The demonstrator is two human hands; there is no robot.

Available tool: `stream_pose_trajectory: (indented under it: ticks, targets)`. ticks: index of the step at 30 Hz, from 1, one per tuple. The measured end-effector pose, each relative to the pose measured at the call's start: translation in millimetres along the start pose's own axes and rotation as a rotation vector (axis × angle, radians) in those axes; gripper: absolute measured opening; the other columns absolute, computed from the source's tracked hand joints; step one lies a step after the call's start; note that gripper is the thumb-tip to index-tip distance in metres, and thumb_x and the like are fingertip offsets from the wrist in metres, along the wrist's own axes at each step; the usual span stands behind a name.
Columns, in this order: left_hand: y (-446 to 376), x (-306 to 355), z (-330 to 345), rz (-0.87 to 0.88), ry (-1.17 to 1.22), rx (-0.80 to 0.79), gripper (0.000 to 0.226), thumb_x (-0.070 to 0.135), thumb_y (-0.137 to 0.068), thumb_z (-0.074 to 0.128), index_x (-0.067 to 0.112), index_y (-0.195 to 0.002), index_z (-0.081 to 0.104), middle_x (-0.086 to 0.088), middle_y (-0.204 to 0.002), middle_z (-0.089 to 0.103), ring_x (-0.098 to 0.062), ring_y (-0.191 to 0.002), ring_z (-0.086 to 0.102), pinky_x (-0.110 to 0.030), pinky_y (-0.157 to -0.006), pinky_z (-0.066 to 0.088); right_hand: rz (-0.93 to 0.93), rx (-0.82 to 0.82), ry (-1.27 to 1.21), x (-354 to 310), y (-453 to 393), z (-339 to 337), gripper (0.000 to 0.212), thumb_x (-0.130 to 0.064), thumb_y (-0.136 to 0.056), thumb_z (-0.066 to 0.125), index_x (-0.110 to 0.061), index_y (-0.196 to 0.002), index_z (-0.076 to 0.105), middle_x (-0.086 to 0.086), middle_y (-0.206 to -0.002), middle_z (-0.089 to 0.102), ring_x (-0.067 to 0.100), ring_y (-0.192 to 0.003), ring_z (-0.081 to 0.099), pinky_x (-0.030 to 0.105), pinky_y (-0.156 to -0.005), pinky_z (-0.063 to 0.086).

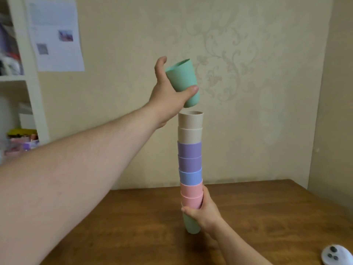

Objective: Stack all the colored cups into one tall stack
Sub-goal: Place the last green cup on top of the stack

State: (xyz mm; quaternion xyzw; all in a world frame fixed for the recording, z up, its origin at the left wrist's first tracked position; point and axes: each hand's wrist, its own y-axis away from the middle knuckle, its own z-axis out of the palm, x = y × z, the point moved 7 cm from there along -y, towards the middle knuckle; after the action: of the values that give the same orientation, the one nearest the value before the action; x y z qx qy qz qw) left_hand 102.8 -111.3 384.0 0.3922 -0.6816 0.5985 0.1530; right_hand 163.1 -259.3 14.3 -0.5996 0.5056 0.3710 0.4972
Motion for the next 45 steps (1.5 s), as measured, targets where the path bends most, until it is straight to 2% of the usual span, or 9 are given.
stream_pose_trajectory:
  ticks: [11,18,24,29,33,35,37,41,45]
  targets:
    - [9.9,-51.2,35.9,-0.154,-0.031,-0.177,0.084,0.019,-0.101,0.073,0.052,-0.164,0.028,-0.001,-0.141,0.054,-0.028,-0.124,0.062,-0.038,-0.104,0.053,0.006,-0.050,0.003,1.2,-1.6,0.4,0.091,-0.028,-0.068,0.097,-0.046,-0.142,0.048,-0.015,-0.125,0.073,0.010,-0.112,0.072,0.041,-0.101,0.061]
    - [14.2,-69.6,37.2,-0.127,0.018,-0.126,0.072,0.027,-0.102,0.072,0.050,-0.159,0.035,0.003,-0.139,0.058,-0.020,-0.117,0.064,-0.026,-0.084,0.051,0.006,-0.063,-0.008,1.2,-2.3,1.0,0.091,-0.029,-0.068,0.096,-0.044,-0.143,0.047,-0.013,-0.126,0.073,0.012,-0.113,0.072,0.045,-0.102,0.061]
    - [20.7,-70.3,36.2,-0.105,0.024,-0.140,0.107,0.027,-0.097,0.078,0.058,-0.169,0.004,0.006,-0.158,0.051,-0.020,-0.132,0.063,-0.031,-0.099,0.051,0.027,-0.062,-0.013,-1.2,-0.2,2.2,0.091,-0.026,-0.072,0.096,-0.044,-0.146,0.046,-0.015,-0.127,0.071,0.012,-0.116,0.070,0.045,-0.104,0.060]
    - [58.0,-110.7,45.1,-0.222,0.064,-0.208,0.134,0.036,-0.092,0.088,0.047,-0.169,-0.021,0.016,-0.151,0.048,-0.015,-0.128,0.068,-0.036,-0.107,0.053,0.091,-0.041,0.051,16.2,19.5,3.4,0.082,-0.027,-0.081,0.092,-0.047,-0.143,0.042,-0.019,-0.134,0.066,0.008,-0.121,0.065,0.038,-0.108,0.054]
    - [137.5,-205.8,69.2,-0.426,0.034,-0.341,0.128,0.038,-0.074,0.099,0.046,-0.172,0.016,0.014,-0.154,0.058,-0.011,-0.126,0.069,-0.038,-0.105,0.059,0.120,0.045,0.140,37.9,37.2,-1.3,0.079,-0.023,-0.080,0.094,-0.043,-0.143,0.050,-0.017,-0.127,0.070,-0.001,-0.109,0.067,0.017,-0.092,0.052]
    - [175.3,-246.3,82.2,-0.501,-0.009,-0.397,0.094,0.035,-0.069,0.100,0.051,-0.146,0.050,0.010,-0.143,0.072,-0.004,-0.118,0.073,-0.034,-0.100,0.063,0.105,0.052,0.181,38.6,34.8,-1.4,0.076,-0.024,-0.078,0.095,-0.043,-0.139,0.054,-0.016,-0.124,0.072,-0.004,-0.104,0.069,0.013,-0.084,0.051]
    - [203.0,-272.2,94.3,-0.548,-0.028,-0.406,0.080,0.025,-0.074,0.099,0.052,-0.133,0.053,0.014,-0.135,0.075,0.001,-0.114,0.071,-0.023,-0.094,0.060,0.107,0.042,0.211,39.0,27.5,0.3,0.082,-0.027,-0.076,0.095,-0.038,-0.147,0.056,-0.014,-0.127,0.072,0.000,-0.108,0.070,0.018,-0.086,0.053]
    - [211.2,-293.3,103.6,-0.575,-0.069,-0.290,0.083,0.020,-0.086,0.092,0.034,-0.157,0.051,0.011,-0.139,0.070,-0.009,-0.119,0.065,-0.030,-0.100,0.053,0.110,0.019,0.295,33.6,8.5,2.5,0.078,-0.030,-0.079,0.091,-0.037,-0.148,0.056,-0.013,-0.130,0.073,0.007,-0.113,0.070,0.028,-0.095,0.056]
    - [192.1,-311.5,109.2,-0.573,-0.156,-0.278,0.081,0.023,-0.088,0.091,0.028,-0.158,0.051,0.003,-0.146,0.070,-0.015,-0.119,0.066,-0.037,-0.105,0.056,0.107,0.004,0.408,33.2,-17.2,4.5,0.076,-0.044,-0.080,0.085,-0.039,-0.148,0.053,-0.011,-0.131,0.074,0.016,-0.117,0.071,0.043,-0.099,0.059]
